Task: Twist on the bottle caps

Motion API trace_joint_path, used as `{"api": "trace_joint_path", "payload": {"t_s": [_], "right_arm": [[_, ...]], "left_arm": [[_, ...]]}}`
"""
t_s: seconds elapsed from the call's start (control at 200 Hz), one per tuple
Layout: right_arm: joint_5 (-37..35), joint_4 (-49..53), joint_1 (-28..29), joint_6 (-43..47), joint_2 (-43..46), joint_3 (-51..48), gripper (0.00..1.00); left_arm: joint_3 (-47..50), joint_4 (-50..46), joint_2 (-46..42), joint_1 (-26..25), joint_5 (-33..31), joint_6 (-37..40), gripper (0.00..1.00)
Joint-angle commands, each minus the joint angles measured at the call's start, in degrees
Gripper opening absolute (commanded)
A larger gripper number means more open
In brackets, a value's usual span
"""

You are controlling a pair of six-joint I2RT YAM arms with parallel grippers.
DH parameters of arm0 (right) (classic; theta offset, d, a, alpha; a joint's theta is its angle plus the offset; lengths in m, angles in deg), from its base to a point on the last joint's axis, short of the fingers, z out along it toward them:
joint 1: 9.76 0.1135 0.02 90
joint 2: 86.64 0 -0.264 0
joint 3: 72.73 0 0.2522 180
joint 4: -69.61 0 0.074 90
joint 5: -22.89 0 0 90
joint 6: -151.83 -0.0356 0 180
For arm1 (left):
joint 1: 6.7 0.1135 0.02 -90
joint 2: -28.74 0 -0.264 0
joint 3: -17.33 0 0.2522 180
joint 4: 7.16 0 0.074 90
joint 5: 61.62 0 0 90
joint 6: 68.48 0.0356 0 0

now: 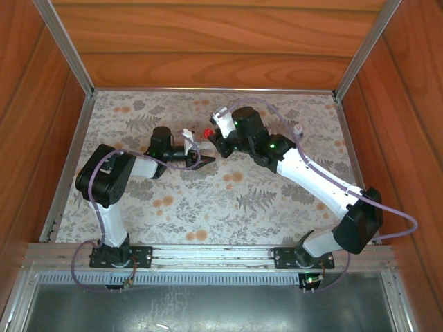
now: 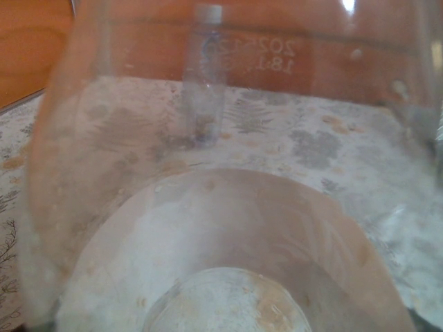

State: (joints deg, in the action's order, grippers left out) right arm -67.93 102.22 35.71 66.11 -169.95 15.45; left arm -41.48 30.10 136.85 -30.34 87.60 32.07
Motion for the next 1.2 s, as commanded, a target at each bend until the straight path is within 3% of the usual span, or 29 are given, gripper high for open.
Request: {"api": "trace_joint_path", "payload": {"t_s": [0.0, 0.12, 0.43, 1.194], "right_arm": [[1.37, -0.76, 0.41, 0.28, -0.39, -0.62, 0.4], [1.08, -0.83, 0.41, 0.21, -1.02, -0.16, 0.48], [0.19, -1.0, 0.41, 0.12, -2.44, 0.89, 0.49], [-0.24, -1.95, 0.41, -0.71, -4.04, 2.69, 0.44]], "left_arm": [[0.45, -5.36, 2.63, -0.46, 1.18, -1.23, 0.59], [0.41, -5.41, 2.65, -0.44, 1.16, -1.32, 0.59], [0.5, -5.41, 2.54, -0.49, 1.16, -1.28, 0.59], [0.59, -5.35, 2.56, -0.42, 1.26, -1.23, 0.59]]}}
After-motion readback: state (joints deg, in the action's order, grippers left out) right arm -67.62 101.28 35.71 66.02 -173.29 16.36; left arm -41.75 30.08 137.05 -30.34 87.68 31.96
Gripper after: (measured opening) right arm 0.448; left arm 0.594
